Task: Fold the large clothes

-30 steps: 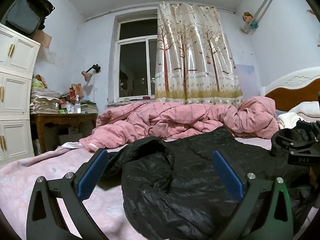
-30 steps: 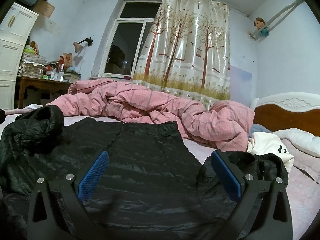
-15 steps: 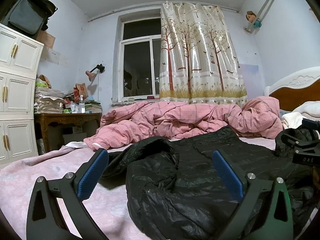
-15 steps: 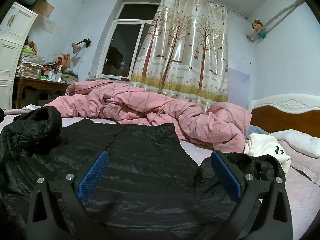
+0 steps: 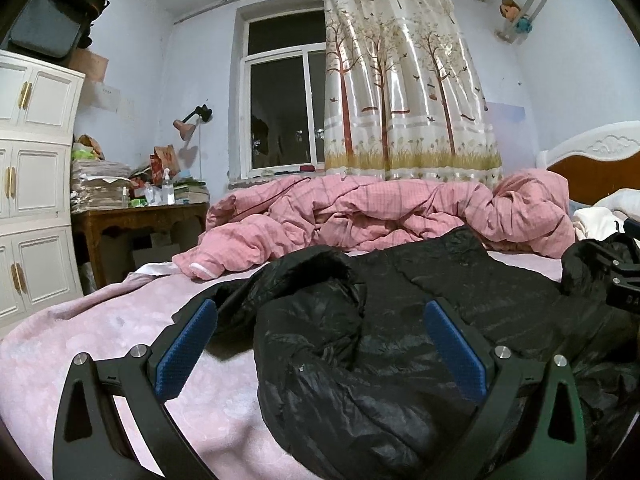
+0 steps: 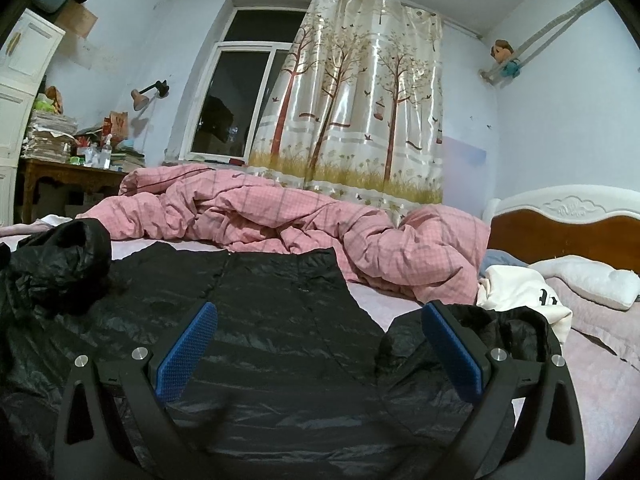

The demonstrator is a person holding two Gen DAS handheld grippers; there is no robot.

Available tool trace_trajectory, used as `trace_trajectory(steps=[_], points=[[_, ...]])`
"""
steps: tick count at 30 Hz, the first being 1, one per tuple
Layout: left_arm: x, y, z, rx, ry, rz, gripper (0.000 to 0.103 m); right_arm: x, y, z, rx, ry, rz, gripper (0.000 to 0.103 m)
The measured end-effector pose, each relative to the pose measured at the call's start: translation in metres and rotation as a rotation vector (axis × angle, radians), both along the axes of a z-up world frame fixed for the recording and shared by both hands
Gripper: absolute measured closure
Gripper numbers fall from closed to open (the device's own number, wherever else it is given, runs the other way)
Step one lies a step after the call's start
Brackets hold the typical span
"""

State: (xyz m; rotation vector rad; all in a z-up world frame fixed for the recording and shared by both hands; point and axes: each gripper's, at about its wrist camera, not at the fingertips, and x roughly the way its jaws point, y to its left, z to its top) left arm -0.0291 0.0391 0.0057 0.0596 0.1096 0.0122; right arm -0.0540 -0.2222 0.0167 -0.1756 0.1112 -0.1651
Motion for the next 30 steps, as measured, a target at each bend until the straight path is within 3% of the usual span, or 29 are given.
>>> trace_trajectory(steps=[9, 14, 22, 27, 30], points=[[-0.005, -0.001, 0.003, -0.001, -0.026, -0.003, 0.0, -0.003, -0.001, 0.001, -0.005, -0.012, -0.007, 0.001], [-0.006, 0.006, 0.003, -0.029, -0.029, 0.074, 0.0, -0.006, -0.001, 0.004, -0.007, -0.026, -0.016, 0.001], [0.009, 0.016, -0.002, -0.085, 0.081, 0.027, 0.0, -0.01, 0.003, 0.008, -0.005, -0.036, -0.016, 0.001], [-0.002, 0.034, 0.008, -0.15, 0.033, -0.004, 0.0, -0.016, 0.005, 0.012, -0.001, -0.059, -0.007, 0.001], [-0.004, 0.049, 0.021, -0.128, -0.011, 0.048, 0.0, -0.024, 0.006, 0.016, -0.006, -0.08, 0.014, 0.001]])
